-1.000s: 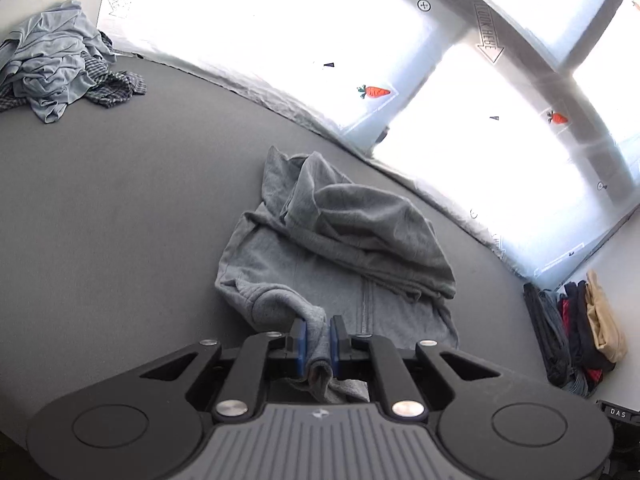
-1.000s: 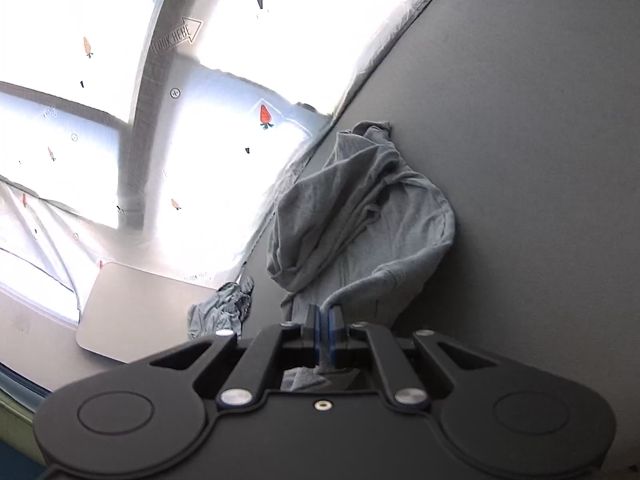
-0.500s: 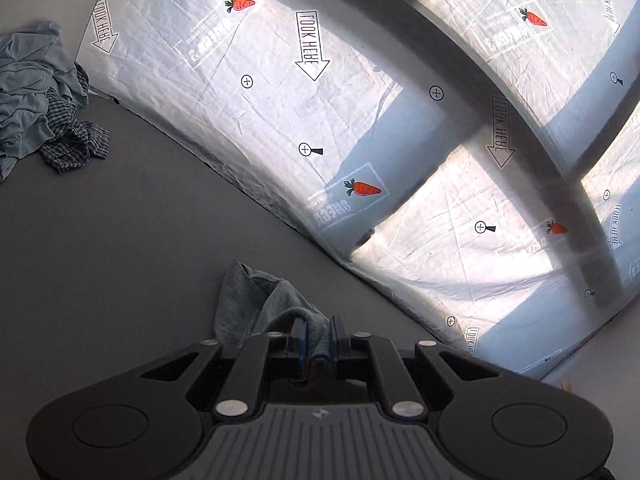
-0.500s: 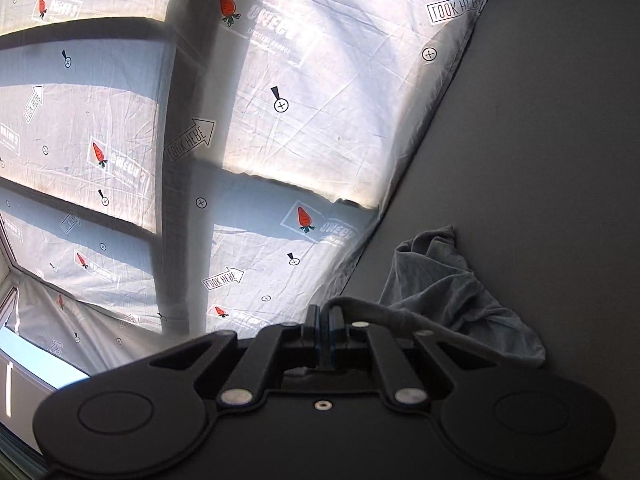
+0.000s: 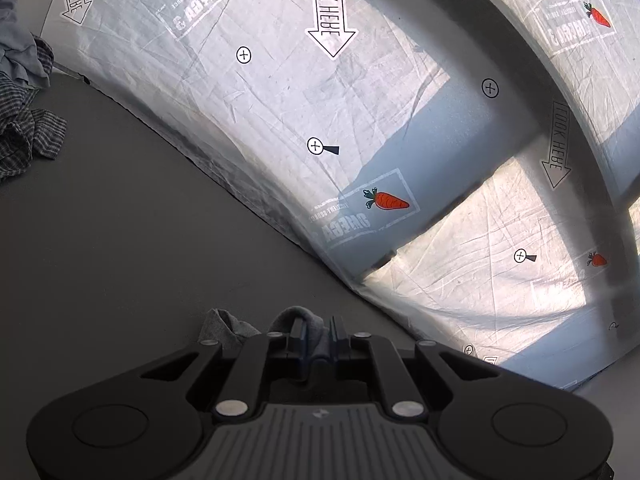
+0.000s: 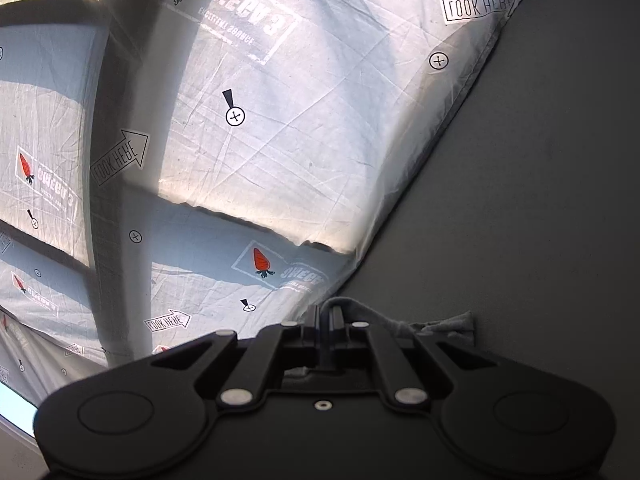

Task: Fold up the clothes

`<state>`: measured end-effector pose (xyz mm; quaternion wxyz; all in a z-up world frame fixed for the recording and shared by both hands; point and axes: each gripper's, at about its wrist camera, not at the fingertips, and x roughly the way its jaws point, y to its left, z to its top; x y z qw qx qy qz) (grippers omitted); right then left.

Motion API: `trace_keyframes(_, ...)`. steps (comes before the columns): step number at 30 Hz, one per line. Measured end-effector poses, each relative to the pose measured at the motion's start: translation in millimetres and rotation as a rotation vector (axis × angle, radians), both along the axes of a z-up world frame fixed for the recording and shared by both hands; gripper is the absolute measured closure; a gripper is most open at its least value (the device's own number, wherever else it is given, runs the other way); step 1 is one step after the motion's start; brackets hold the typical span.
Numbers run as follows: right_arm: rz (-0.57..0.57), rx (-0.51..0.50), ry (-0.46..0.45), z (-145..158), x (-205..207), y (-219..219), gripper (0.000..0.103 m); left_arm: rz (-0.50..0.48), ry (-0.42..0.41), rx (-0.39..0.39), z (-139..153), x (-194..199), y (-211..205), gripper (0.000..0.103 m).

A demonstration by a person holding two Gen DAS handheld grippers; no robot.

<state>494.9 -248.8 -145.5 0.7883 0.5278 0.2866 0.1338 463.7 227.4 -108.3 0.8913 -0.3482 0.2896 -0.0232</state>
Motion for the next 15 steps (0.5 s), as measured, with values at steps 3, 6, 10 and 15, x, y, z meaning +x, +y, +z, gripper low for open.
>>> trace_keyframes(3, 0.01, -0.039, 0.042, -9, 17, 3, 0.099, 0.008, 0.05, -0.009, -14, 22, 3, 0.091)
trace_keyframes(6, 0.023, -0.074, 0.072, -16, 31, 6, 0.098, 0.01, 0.097, 0.005, -25, 41, 6, 0.09)
trace_keyframes(10, 0.023, -0.124, 0.105, -22, 46, 8, 0.098, 0.016, 0.136, 0.011, -34, 58, 12, 0.086)
trace_keyframes(15, 0.002, -0.165, 0.096, -20, 53, 1, 0.098, 0.041, 0.125, 0.065, -26, 68, 22, 0.082)
